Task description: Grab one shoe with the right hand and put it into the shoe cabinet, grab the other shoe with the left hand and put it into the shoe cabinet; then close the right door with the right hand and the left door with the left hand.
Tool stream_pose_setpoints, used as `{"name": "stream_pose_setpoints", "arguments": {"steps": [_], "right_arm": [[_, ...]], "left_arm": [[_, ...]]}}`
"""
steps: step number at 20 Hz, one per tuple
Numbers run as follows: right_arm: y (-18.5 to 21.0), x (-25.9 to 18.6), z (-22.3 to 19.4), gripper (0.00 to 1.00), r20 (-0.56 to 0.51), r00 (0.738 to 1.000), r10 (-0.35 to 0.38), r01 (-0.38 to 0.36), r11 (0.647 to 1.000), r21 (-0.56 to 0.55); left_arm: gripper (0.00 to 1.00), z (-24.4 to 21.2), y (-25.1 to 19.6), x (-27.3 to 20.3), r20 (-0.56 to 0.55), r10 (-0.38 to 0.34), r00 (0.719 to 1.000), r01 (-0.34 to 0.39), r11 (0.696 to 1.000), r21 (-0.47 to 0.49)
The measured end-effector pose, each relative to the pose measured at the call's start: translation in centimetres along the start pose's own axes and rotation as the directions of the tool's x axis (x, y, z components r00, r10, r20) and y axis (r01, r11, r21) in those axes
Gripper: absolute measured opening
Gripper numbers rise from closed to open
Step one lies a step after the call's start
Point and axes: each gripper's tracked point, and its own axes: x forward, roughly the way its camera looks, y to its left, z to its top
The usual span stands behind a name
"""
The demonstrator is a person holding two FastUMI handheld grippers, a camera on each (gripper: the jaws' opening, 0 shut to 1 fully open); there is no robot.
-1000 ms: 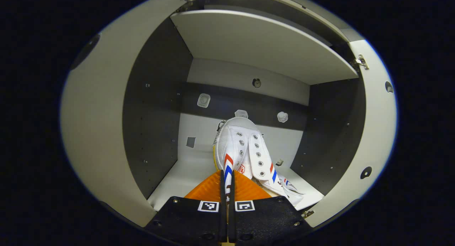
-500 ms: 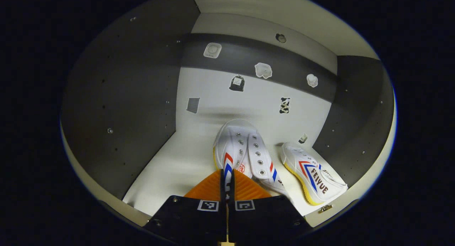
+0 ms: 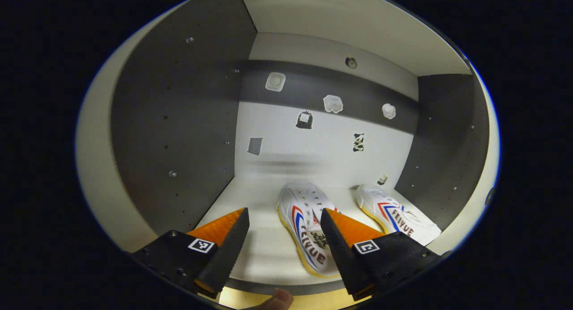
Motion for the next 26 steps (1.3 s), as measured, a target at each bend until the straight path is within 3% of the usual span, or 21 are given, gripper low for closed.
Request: {"name": "stream_pose_setpoints", "arguments": {"steps": [6,13,15,17,18,21,26], "right_arm": [[0.6,-3.1,-1.1,0.99,-0.022,1.0,-0.012,0.012,1.0,-0.024],[-2.4,-5.7,3.1,0.98,0.04,0.997,-0.069,0.073,0.99,-0.12],[-4.3,-5.8,4.6,0.98,0.05,0.995,-0.085,0.089,0.992,-0.093],[-6.3,-5.7,6.0,0.99,0.044,0.995,-0.094,0.096,0.993,-0.064],[-7.8,-5.6,6.9,0.99,0.045,0.993,-0.106,0.108,0.993,-0.042],[-11.4,-4.8,9.5,0.98,0.031,0.993,-0.111,0.111,0.994,0.02],[-20.1,-2.0,13.1,0.98,-0.021,0.988,-0.154,0.153,0.987,-0.041]], "left_arm": [[0.97,-0.6,-0.6,-10.5,0.087,-0.045,0.995,0.038,0.996,0.08],[0.97,-3.5,0.0,-23.1,0.169,-0.097,0.981,0.071,0.986,0.154],[0.94,-4.4,0.5,-26.0,0.196,-0.101,0.975,0.069,0.984,0.166],[0.97,-5.6,0.5,-28.7,0.229,-0.128,0.965,0.095,0.984,0.152],[0.94,-6.5,0.7,-29.6,0.23,-0.134,0.964,0.103,0.985,0.142],[0.97,-9.6,1.9,-31.7,0.196,-0.129,0.972,0.105,0.986,0.129],[0.96,-11.4,2.1,-34.9,0.211,-0.161,0.964,0.139,0.984,0.114]]}}
